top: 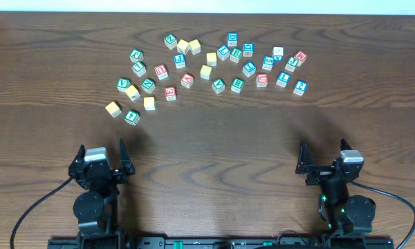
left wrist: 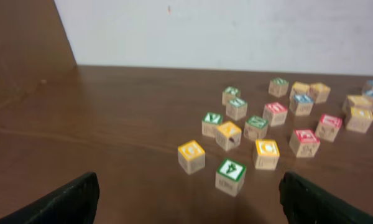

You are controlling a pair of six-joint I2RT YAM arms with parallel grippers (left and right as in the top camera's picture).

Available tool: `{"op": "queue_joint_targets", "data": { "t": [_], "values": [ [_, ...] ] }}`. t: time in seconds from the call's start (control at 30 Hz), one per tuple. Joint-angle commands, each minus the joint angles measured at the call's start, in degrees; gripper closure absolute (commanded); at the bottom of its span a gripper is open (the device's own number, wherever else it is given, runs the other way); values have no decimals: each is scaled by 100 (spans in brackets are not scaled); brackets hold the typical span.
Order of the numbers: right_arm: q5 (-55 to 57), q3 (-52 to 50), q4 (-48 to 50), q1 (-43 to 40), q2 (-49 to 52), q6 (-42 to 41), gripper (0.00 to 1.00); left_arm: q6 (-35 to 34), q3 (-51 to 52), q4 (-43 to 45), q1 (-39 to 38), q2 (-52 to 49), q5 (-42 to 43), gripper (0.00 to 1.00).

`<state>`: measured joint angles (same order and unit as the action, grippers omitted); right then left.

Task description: Spell out CORL

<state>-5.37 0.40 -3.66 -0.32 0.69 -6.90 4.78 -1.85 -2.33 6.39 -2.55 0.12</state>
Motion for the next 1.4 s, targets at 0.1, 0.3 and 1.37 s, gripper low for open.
{"op": "queue_joint_targets", "data": {
  "t": [0.1, 0.3, 1.37],
  "values": [
    [-17, -9, -22, 2, -24, 76, 1, -227, -802, -15, 33, -800, 146, 9],
    [-17, -9, -22, 2, -24, 76, 1, -225, -1805, -44, 33, -2070, 789, 9],
    [4, -7, 376, 0, -22, 76, 1, -315, -5368, -2330, -9, -5807, 1891, 8]
  ]
}}
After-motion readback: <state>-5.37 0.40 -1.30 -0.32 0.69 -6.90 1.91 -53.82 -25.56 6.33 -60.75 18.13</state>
